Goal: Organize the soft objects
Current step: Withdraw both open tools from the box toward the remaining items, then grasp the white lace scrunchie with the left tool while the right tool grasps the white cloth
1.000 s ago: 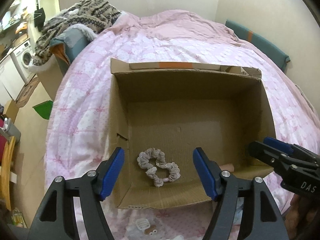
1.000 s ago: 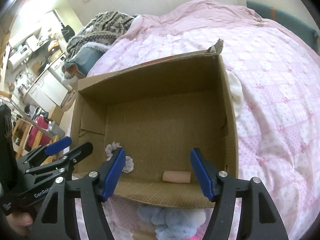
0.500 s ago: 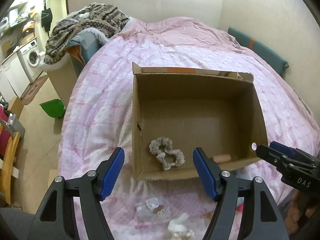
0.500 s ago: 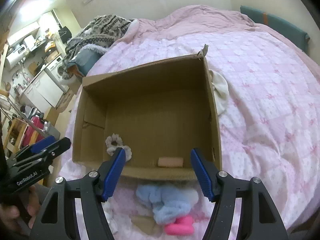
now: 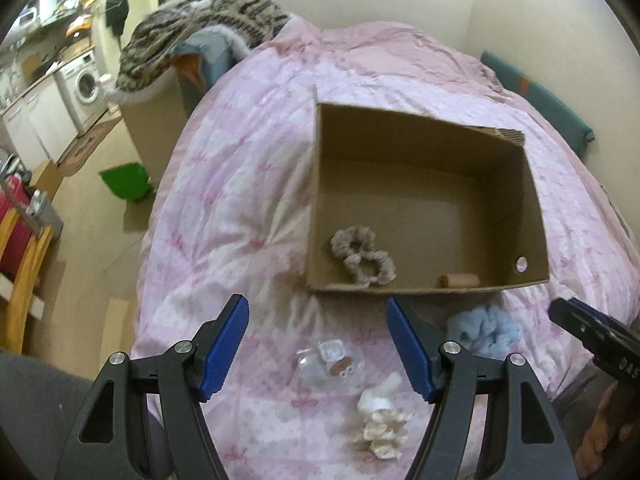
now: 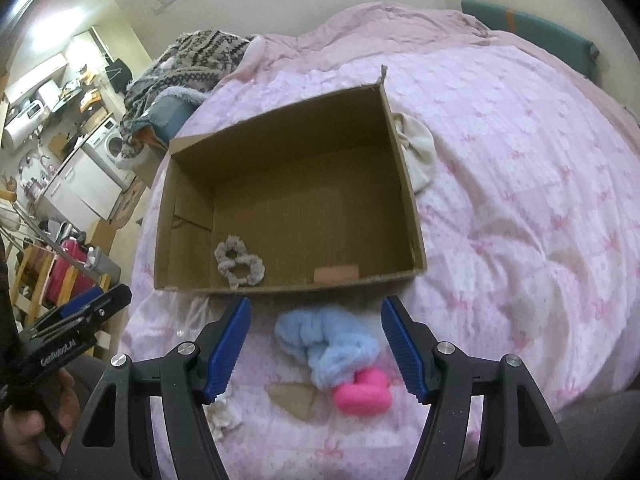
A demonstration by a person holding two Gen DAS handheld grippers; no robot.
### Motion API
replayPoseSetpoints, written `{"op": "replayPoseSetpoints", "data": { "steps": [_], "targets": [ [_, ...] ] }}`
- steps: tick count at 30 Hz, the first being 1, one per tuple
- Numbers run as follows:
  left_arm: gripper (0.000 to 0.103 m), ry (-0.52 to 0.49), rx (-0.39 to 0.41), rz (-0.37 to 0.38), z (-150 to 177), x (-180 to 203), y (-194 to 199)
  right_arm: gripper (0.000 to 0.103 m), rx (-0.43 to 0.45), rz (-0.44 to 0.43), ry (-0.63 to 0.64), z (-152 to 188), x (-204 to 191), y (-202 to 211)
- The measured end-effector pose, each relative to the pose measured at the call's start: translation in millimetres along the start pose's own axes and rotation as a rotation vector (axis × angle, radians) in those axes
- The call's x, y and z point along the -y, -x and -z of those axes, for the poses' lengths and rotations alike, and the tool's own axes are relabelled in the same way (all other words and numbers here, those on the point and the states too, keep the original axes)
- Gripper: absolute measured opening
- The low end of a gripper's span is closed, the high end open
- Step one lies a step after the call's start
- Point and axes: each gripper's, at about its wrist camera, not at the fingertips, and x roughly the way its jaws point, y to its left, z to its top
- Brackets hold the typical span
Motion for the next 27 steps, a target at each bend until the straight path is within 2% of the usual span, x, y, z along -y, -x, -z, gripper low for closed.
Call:
{"op": "replayPoseSetpoints", "data": {
  "steps": [2,5,9,14,17,18,20,22,24,25,27],
  "targets": [
    [0.068,0.021,-0.033,-0.02,3,-8,-7,0.071,-0.015,0.005,0.008,6,0,-2],
    [0.068,0.055,-0.124,-0.033,10,-22,-23,0.071,-0.034,0.021,0.017,11,3,-5],
    [0.068,0.114,-0.256,0.037,26,-29,-43,0.071,-0.063,0.041,-0.021,15,16,-8],
    [0.066,0.063,-0.379,0.141,49,2,-59,0.071,-0.096,0.04,-0.108,14,31,-20],
    [0.055,0.026,-0.436,0.188,62,19,-64,0.071,-0.119,0.046,-0.124,14,35,-27],
    [0.048,0.014,-0.452,0.197,65,23,-65,0.071,-0.126,0.049,-0.127,14,35,-29],
    [0.038,-0.017,-0.461,0.196,72,32,-66,0.071,-0.136,0.054,-0.13,15,36,-32],
    [0.033,-0.05,-0.45,0.184,74,39,-66,0.071,-0.141,0.051,-0.135,15,36,-33],
    [0.011,-0.075,-0.421,0.17,74,43,-64,0.071,-0.144,0.046,-0.134,15,36,-35],
    [0.01,-0.089,-0.409,0.16,72,44,-62,0.071,-0.146,0.046,-0.132,15,35,-36],
    [0.009,-0.094,-0.378,0.187,67,46,-53,0.071,-0.149,0.045,-0.127,14,34,-37]
  ]
}}
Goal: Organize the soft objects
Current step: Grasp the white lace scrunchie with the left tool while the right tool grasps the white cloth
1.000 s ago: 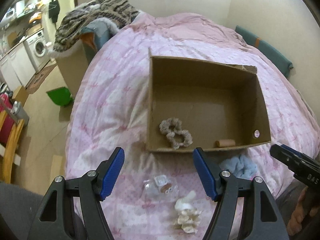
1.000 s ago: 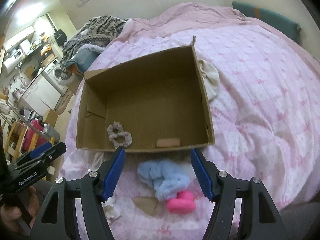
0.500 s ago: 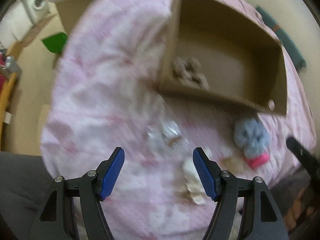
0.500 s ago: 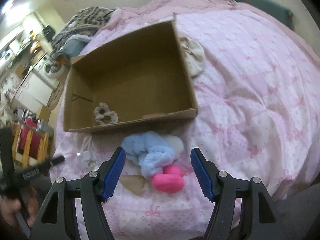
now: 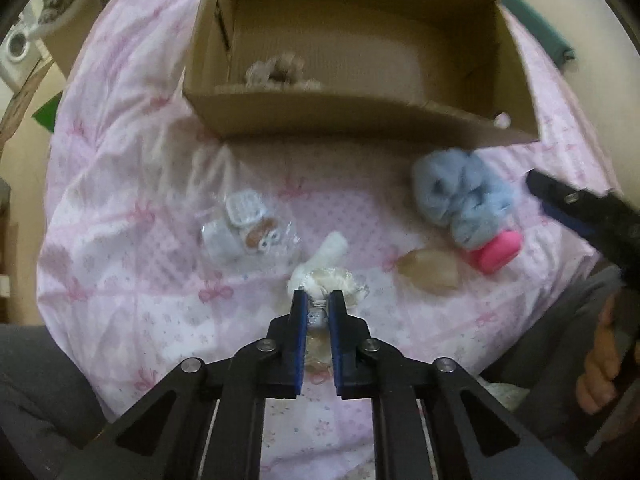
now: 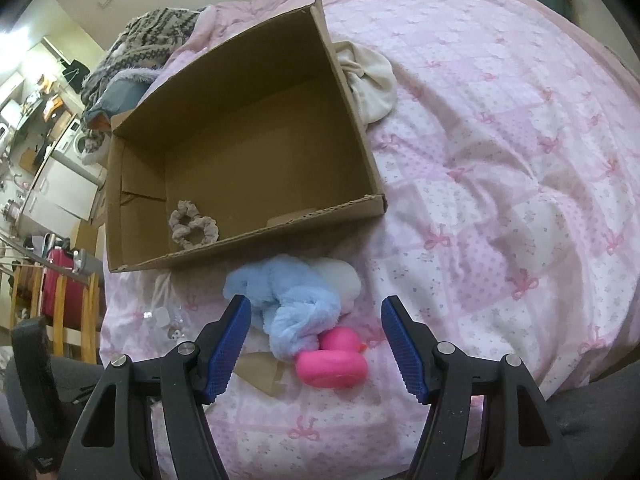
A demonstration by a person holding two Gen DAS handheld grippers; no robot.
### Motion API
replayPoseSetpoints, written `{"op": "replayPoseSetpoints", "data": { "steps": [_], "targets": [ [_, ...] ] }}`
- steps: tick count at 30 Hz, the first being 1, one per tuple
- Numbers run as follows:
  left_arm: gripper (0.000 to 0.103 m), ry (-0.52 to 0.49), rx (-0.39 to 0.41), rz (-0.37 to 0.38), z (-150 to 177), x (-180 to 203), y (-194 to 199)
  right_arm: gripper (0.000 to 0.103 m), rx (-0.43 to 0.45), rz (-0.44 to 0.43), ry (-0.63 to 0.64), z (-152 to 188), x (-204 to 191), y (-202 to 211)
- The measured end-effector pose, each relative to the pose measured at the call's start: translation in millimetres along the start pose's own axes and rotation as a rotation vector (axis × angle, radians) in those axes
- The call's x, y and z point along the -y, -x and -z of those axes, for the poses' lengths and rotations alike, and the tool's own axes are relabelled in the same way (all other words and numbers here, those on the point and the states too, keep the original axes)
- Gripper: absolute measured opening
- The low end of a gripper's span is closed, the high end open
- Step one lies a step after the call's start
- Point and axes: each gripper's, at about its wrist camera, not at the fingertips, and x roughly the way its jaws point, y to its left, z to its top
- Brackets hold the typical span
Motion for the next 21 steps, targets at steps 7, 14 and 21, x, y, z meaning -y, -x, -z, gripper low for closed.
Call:
{"op": "replayPoseSetpoints", "data": {
  "steps": [7,14,21],
  "targets": [
    [0.009,0.011,0.11,0.063,-8,-4,55,0.071,-0.002,-0.053,0.009,3,-3,4],
    [0.009,0.105,0.113,-0.04,-13,-50,60,0.071,-0.09,-0.185,0.106,14,-38,-3],
    [0.009,0.148,0.127,-0.112,-14,-66,55,0.071,-0.249,-0.229,0.236,45,-99,-38]
  ]
}}
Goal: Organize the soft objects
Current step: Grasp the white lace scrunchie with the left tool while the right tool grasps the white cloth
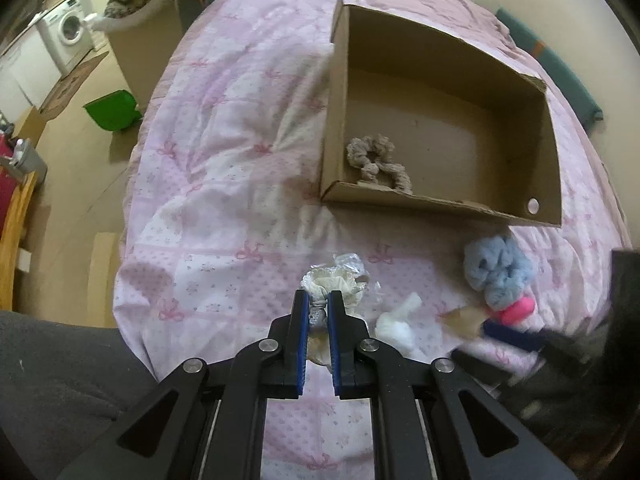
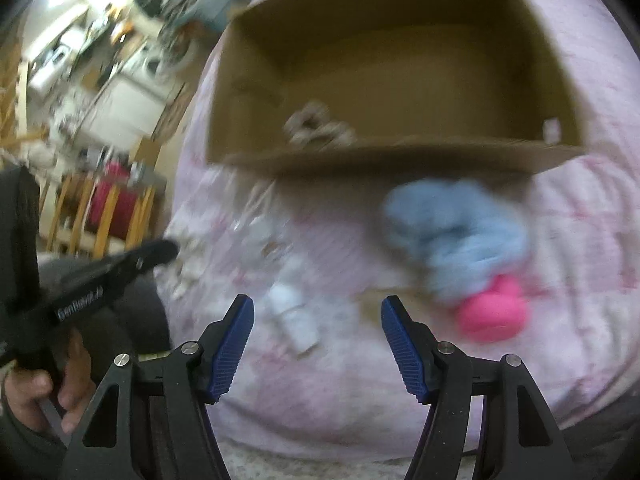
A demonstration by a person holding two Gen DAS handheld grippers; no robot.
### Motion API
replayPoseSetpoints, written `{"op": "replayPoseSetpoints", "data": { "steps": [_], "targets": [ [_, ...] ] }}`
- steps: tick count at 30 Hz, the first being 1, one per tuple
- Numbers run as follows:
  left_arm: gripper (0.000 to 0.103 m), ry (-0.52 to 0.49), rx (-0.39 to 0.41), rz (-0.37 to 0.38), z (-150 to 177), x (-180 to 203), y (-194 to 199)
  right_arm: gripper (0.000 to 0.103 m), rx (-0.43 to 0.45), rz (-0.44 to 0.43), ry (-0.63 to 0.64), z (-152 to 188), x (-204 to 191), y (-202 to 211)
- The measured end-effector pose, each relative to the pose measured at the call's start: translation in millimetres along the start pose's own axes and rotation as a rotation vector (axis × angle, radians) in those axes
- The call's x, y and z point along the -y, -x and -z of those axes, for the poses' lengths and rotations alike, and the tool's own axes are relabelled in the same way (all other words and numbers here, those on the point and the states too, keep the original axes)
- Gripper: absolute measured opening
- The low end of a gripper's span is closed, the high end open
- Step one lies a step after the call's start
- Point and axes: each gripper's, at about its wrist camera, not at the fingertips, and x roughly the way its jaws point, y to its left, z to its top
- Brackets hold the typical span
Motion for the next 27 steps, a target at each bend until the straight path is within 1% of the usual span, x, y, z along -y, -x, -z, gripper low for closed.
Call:
{"op": "replayPoseSetpoints", "data": {
  "steps": [2,3,4,5,6,7,9,10,11,12,14,16,19,27],
  "targets": [
    [0.009,0.004,0.0,-0.007,-1,0,-2,0.07,-0.049,-0.008,0.015,2,-11,-20],
    [0.009,0.006,-0.003,-0.007,-1,0,-3,0.068,-0.073,0.004,0.023,3,-15,-31],
    [0.009,0.007,-0.005,-0.007,-1,0,-4,0.063,-0.094,0.022,0.024,4,-18,-39],
    [0.009,0.011,-0.008,-0.008,-1,0,-5,0.055,-0.117,0.035,0.02,5,-19,-48],
    [0.009,0.015,-0.012,-0.006,-1,-1,-5,0.052,-0.136,0.039,0.016,6,-20,-56],
    [0.009,0.017,-0.015,-0.001,-2,-1,-6,0.052,-0.142,0.048,0.017,7,-21,-61],
    [0.009,0.023,-0.017,0.006,-2,-1,-6,0.044,-0.143,0.091,0.039,8,-24,-69],
    [0.009,0.027,-0.021,0.018,-3,-1,-7,0.042,-0.141,0.102,0.043,9,-25,-70],
    [0.009,0.034,-0.028,0.032,-3,-2,-8,0.033,-0.138,0.107,0.046,9,-25,-70],
    [0.009,0.042,-0.035,0.039,-3,-3,-9,0.019,-0.138,0.114,0.051,10,-25,-69],
    [0.009,0.049,-0.044,0.037,-3,-4,-10,0.01,-0.129,0.11,0.061,11,-25,-66],
    [0.009,0.047,-0.046,0.035,-2,-2,-10,0.008,-0.115,0.115,0.077,12,-27,-60],
    [0.009,0.038,-0.042,0.032,-2,-1,-10,0.008,-0.092,0.098,0.068,13,-25,-46],
    [0.009,-0.001,-0.035,0.017,1,11,-11,0.008,0.018,0.059,0.043,10,-12,13]
  ]
}}
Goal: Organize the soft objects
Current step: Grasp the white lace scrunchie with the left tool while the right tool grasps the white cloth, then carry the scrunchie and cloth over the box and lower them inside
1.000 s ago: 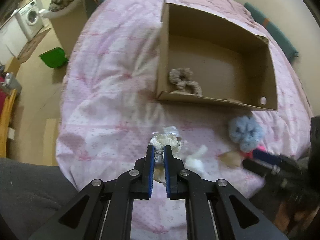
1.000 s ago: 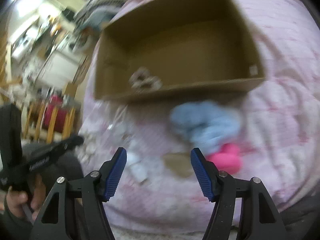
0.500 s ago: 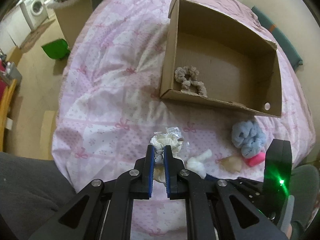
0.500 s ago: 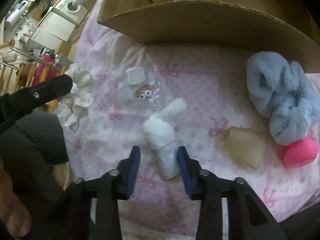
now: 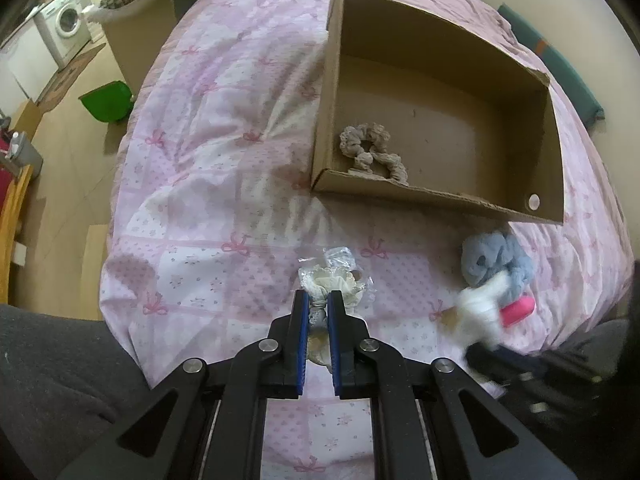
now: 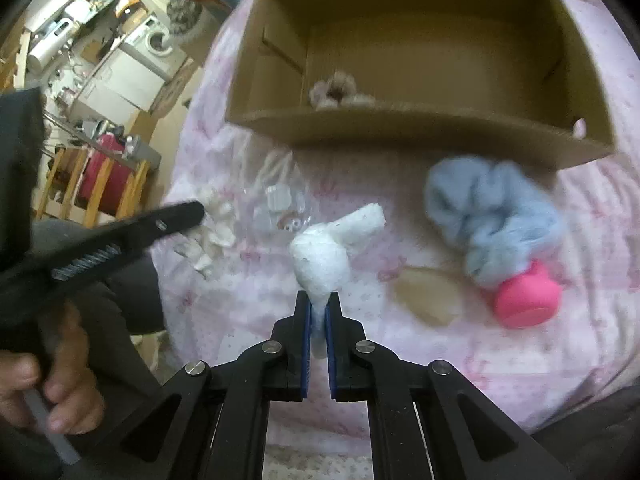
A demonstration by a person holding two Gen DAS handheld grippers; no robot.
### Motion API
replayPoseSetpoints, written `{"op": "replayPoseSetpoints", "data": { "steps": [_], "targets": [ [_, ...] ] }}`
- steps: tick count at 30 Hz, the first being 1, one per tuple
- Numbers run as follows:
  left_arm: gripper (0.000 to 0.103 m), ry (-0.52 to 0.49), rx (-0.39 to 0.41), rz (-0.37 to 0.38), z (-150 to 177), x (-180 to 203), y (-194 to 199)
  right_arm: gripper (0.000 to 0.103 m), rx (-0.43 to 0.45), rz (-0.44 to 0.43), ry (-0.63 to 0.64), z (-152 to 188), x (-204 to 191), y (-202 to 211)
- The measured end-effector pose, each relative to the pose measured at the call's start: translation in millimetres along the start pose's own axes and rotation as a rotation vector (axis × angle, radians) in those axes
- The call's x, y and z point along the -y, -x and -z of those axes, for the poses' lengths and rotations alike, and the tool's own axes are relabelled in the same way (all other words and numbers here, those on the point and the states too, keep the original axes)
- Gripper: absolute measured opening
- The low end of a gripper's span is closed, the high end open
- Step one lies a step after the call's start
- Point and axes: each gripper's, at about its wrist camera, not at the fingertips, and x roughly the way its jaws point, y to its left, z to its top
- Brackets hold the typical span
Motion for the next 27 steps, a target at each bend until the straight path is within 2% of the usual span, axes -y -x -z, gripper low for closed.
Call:
{"op": "replayPoseSetpoints", "data": {
  "steps": [7,12,21,27],
  "targets": [
    [0.009,-0.037,0.038,0.001,4,12,8,0.008,0.101,-0.026,-0.03,-4,15,39],
    [0.009,-0.059,0.09,-0.001,-8,19,25,0.008,0.167,-0.045,-0.043,-10,28,63],
    [0.009,-0.085,0.197,0.013,-64,35,55,0.008,0.243,-0.033,-0.056,-47,47,88],
    [0.009,-0.126,0.233,0.013,-98,50,50,0.008,0.31,-0.012,-0.062,-77,60,97]
  ]
}}
